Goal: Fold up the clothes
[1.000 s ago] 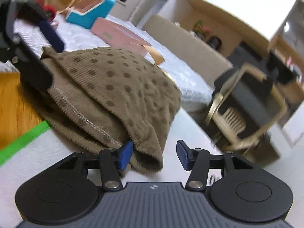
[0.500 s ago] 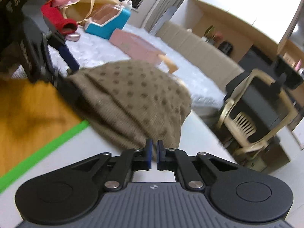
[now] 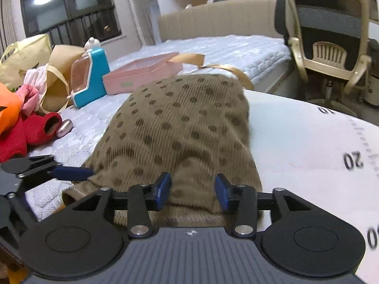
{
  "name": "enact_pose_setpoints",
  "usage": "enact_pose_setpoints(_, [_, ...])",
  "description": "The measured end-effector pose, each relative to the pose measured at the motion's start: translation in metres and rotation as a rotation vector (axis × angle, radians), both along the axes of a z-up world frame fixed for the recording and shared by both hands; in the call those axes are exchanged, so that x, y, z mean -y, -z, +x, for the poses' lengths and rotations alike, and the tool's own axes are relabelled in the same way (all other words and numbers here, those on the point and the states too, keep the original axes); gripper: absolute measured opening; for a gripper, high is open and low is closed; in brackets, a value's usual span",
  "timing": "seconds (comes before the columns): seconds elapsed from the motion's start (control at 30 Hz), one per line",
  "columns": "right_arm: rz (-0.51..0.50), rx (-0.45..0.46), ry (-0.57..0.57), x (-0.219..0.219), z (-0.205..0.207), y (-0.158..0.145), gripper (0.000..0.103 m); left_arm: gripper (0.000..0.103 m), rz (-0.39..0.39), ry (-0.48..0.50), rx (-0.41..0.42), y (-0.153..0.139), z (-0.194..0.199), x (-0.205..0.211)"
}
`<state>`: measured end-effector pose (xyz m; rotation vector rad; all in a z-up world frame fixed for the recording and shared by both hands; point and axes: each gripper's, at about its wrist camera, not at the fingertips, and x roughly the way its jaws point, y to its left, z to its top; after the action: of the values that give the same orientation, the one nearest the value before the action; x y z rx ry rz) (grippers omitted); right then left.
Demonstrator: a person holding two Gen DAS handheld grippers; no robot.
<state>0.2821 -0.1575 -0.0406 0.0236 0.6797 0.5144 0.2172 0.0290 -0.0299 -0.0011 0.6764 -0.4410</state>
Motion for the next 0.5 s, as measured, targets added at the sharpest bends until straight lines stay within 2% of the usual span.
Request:
enact_pose_setpoints(0.1, [-0.038,-0.004,-0.016,0.006,-0.018,-0.003,0.054,0.103,-0.013,-0.030,-0.018,-0.002,-0.015,-0.011])
enact_pose_setpoints(0.2, [-0.069,0.060,-0.006,0.007,-0.033,-0.010,0.056,0.103,-0.019,-0.103,0.003,-0.007,-0.020,-0.025])
enact_pose_setpoints(0.27, [-0.090,0.102,0.000,0.008,-0.044,-0.015,0.067,0.103,0.004,-0.157,-0.003,-0.006,-0.017,-0.031])
enact_pose_setpoints(0.4, [-0.139,0.151,0.009,0.006,-0.054,-0.022,0.071,0.103,0.146,-0.271,0.005,0.001,-0.008,-0.044])
enact_pose_setpoints(0.5, [-0.194,0.173,0.007,0.003,-0.056,-0.020,0.075,0.103,0.115,-0.328,-0.016,-0.003,-0.013,-0.060])
